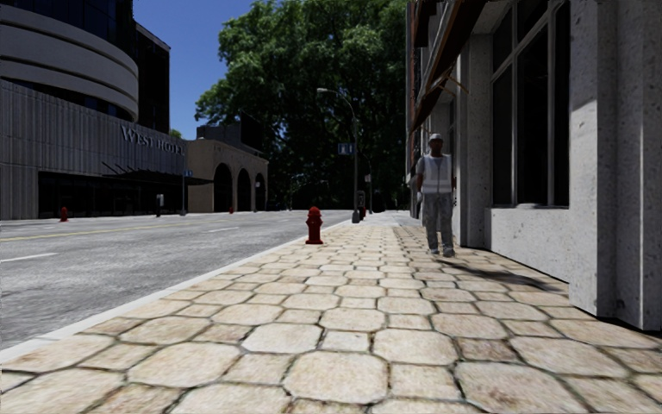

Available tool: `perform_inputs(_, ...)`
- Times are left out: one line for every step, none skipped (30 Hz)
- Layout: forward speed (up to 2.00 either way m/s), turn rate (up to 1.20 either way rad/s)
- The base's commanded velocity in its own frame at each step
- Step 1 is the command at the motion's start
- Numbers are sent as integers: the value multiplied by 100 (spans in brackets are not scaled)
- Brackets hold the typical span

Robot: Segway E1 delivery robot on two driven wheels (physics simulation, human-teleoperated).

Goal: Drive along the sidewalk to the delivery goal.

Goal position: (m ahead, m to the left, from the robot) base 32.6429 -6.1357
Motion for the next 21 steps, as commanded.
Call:
perform_inputs(200, -41)
perform_inputs(200, -41)
perform_inputs(200, -41)
perform_inputs(200, -41)
perform_inputs(200, -41)
perform_inputs(200, -39)
perform_inputs(200, -20)
perform_inputs(200, 0)
perform_inputs(200, 0)
perform_inputs(200, 0)
perform_inputs(200, 0)
perform_inputs(200, 0)
perform_inputs(200, 0)
perform_inputs(200, 0)
perform_inputs(200, 0)
perform_inputs(200, 0)
perform_inputs(200, 0)
perform_inputs(200, 0)
perform_inputs(200, 0)
perform_inputs(200, 0)
perform_inputs(200, 0)
